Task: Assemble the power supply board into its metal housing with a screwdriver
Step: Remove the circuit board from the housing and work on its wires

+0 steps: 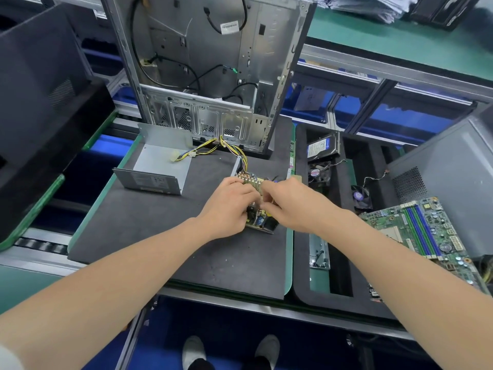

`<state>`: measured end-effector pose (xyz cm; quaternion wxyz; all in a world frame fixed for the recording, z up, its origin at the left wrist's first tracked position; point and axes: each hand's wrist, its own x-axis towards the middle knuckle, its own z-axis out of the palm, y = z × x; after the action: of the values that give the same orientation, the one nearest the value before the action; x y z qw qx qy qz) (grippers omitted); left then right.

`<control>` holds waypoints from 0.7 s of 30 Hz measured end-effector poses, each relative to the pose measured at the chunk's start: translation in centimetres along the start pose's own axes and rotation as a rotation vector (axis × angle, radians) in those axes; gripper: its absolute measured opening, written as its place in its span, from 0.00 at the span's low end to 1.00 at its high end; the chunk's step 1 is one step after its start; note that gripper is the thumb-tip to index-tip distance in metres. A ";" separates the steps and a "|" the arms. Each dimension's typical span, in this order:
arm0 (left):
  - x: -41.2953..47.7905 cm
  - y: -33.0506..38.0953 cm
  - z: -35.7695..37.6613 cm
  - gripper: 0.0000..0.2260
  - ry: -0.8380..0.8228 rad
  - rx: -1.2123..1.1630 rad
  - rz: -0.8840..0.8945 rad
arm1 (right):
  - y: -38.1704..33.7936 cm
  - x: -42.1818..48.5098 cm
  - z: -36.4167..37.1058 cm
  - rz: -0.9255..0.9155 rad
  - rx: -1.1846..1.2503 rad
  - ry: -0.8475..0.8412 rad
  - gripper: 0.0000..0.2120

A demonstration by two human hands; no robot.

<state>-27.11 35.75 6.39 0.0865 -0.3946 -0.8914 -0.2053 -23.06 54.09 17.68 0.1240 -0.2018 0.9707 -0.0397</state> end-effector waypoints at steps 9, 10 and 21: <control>0.0 0.2 -0.2 0.18 -0.008 0.040 -0.006 | 0.2 -0.7 -0.7 -0.082 -0.019 -0.128 0.07; 0.0 0.3 -0.2 0.18 -0.002 0.031 -0.004 | 0.1 -0.8 -0.7 -0.075 -0.009 -0.117 0.06; -0.1 0.4 -0.3 0.15 0.023 -0.026 -0.005 | 0.9 -2.0 -2.1 -0.008 0.069 -0.048 0.05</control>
<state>-26.74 35.77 6.70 0.0913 -0.3912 -0.8886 -0.2215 -22.16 55.78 20.06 0.1540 -0.2021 0.9647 -0.0687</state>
